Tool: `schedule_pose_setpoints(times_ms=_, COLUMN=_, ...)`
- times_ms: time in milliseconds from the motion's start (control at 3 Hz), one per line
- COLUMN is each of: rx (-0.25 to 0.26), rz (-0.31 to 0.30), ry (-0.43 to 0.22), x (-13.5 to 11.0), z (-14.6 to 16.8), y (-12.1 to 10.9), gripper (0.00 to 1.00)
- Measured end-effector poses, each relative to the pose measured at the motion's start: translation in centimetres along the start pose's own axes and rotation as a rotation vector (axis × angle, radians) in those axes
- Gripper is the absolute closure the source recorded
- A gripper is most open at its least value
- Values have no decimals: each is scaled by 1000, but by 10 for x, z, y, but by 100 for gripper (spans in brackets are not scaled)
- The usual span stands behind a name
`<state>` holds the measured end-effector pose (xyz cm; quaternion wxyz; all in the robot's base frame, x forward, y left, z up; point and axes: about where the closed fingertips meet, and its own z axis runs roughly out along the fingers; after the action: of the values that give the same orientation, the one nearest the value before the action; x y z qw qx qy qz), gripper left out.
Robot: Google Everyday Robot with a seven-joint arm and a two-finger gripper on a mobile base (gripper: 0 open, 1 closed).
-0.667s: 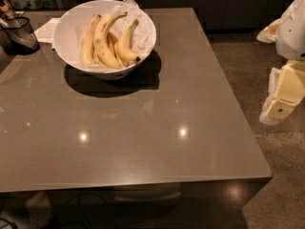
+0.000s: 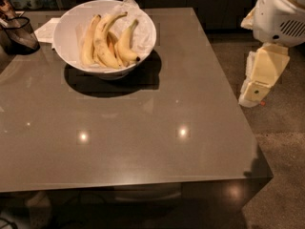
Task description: Pick banana from white bowl
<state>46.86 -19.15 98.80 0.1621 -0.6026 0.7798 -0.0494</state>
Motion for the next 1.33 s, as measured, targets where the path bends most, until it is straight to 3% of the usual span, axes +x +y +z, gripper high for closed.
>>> schedule_pose_setpoints(times_ms=333, rx=-7, rz=-1, ry=-14, x=-31, z=6, y=-6, gripper=0)
schedule_pose_setpoints(times_ms=667, rx=-25, rz=0, ry=17, x=-72, z=19, y=-19, gripper=0)
schedule_pose_setpoints(times_ms=1333, rx=-3, rz=-2, ry=-25, x=-82, z=17, y=-19, gripper=0)
